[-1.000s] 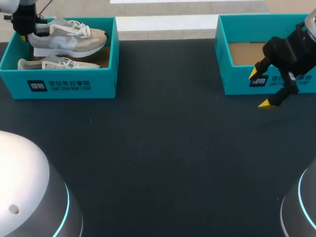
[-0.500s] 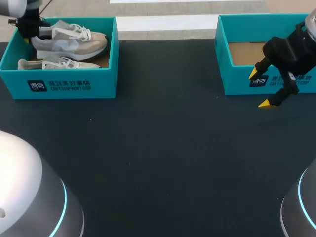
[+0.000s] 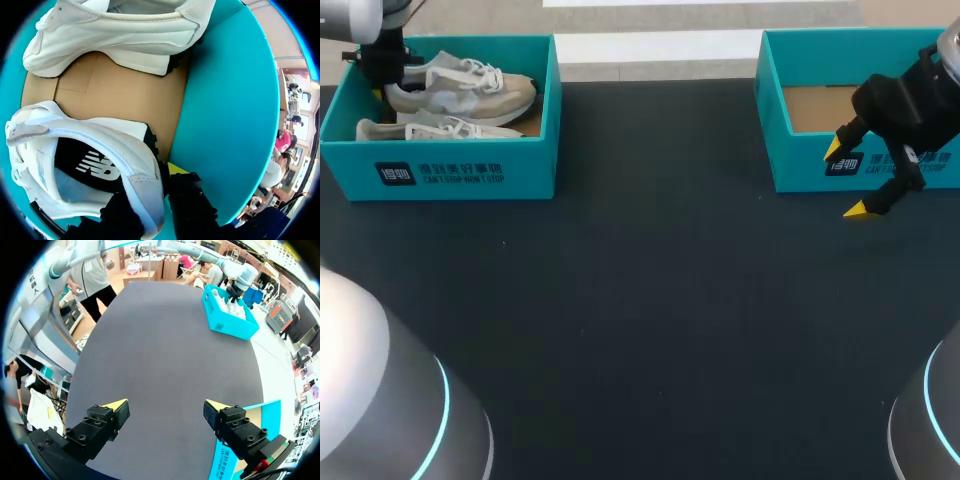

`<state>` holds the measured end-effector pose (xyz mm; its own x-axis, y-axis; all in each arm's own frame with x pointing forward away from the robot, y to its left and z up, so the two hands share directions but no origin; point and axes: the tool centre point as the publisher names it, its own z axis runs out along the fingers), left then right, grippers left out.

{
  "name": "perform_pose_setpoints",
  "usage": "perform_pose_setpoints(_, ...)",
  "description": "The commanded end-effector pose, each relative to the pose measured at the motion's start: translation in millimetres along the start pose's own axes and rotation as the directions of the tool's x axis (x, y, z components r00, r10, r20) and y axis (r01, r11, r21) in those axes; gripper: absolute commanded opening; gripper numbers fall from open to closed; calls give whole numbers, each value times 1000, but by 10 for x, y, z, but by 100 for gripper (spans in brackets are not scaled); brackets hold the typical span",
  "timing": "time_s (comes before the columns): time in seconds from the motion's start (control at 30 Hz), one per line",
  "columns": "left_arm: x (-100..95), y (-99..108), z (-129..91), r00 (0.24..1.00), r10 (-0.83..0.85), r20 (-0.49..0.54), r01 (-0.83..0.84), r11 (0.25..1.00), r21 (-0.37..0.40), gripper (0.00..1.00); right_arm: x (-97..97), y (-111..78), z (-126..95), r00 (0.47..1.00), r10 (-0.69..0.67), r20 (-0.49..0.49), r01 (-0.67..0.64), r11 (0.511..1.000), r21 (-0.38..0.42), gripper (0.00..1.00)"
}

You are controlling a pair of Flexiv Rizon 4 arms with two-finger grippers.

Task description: Take the shoe out of the shoebox, open the shoe tongue, remove and reinsert the insole, then place the shoe into the shoebox

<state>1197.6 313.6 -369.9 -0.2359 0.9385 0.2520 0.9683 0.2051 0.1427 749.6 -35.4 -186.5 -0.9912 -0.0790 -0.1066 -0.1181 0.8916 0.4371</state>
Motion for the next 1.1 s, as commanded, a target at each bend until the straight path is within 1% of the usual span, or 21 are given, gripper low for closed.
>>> perform_pose_setpoints(0.03,-23,119,69,1000,-1,4,0,999,33,4,-12,5,8,1000,1,-2,-1,1000,3,100)
perform_pose_setpoints(0.13,-21,121,81,1000,-1,4,1,999,38,6,-12,5,8,1000,1,-2,-1,1000,3,100)
perform_pose_setpoints(0.17,-13,119,80,1000,0,4,0,999,40,10,-12,5,8,1000,1,-2,-1,1000,3,100)
perform_pose_setpoints(0.23,8,114,46,1000,4,9,-5,999,44,26,-12,5,8,1000,1,-2,-1,1000,3,100)
perform_pose_setpoints(0.27,12,113,36,1000,5,10,-6,999,45,29,-12,5,8,1000,1,-2,-1,1000,3,100)
perform_pose_setpoints(0.33,22,111,0,1000,8,13,-9,999,42,38,-12,5,8,1000,1,-2,-1,1000,3,100)
perform_pose_setpoints(0.47,35,99,-90,999,17,30,-19,999,45,42,-12,5,8,1000,1,-2,-1,1000,3,100)
perform_pose_setpoints(0.53,29,92,-109,999,23,35,-25,999,43,43,-12,5,8,1000,1,-2,-1,1000,3,100)
perform_pose_setpoints(0.63,15,82,-145,999,29,44,-31,998,45,47,-12,5,8,1000,1,-2,-1,1000,3,100)
perform_pose_setpoints(0.73,20,59,-205,997,47,55,-49,998,50,49,-12,5,8,1000,1,-2,-1,1000,3,100)
perform_pose_setpoints(0.83,12,41,-204,997,57,54,-59,997,47,47,-12,5,8,1000,1,-2,-1,1000,3,100)
perform_pose_setpoints(0.87,10,40,-197,997,58,54,-60,997,48,42,-12,5,8,1000,1,-2,-1,1000,3,100)
perform_pose_setpoints(0.9,12,35,-199,997,57,56,-60,997,49,41,-12,5,8,1000,1,-2,-1,1000,3,100)
perform_pose_setpoints(1.0,39,-1,-271,995,65,70,-68,996,48,45,-12,5,8,1000,1,-2,-1,1000,3,100)
perform_pose_setpoints(1.07,41,-22,-322,993,76,89,-80,995,51,50,-12,5,8,1000,1,-2,-1,1000,3,100)
perform_pose_setpoints(1.1,35,-28,-336,992,81,94,-86,995,53,55,-12,5,8,1000,1,-2,-1,1000,3,100)
